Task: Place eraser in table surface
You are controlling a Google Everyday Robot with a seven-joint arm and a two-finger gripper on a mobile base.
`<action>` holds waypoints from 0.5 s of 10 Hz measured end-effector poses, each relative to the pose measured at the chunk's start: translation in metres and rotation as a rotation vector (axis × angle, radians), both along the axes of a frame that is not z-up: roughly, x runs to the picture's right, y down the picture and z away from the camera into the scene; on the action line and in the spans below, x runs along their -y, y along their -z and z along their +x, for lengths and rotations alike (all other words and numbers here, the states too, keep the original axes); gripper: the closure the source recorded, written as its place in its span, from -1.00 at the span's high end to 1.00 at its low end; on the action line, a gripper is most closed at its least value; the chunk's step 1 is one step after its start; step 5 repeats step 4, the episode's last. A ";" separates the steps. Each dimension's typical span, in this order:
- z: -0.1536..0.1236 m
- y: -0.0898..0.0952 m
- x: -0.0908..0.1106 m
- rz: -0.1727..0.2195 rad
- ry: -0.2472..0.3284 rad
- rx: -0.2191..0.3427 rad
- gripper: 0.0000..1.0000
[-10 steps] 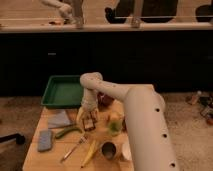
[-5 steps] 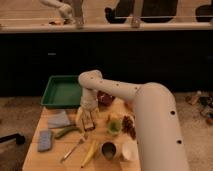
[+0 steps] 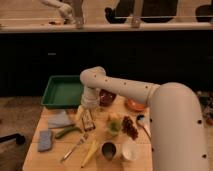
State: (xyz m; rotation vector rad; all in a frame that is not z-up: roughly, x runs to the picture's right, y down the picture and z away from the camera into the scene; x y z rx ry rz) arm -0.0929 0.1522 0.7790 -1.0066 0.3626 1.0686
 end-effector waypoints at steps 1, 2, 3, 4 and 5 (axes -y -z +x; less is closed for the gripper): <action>0.002 0.014 0.006 0.028 -0.007 0.019 0.60; 0.004 0.030 0.011 0.062 -0.011 0.041 0.60; 0.006 0.034 0.013 0.074 -0.012 0.046 0.60; 0.004 0.035 0.013 0.076 -0.010 0.050 0.60; 0.004 0.035 0.013 0.076 -0.010 0.050 0.60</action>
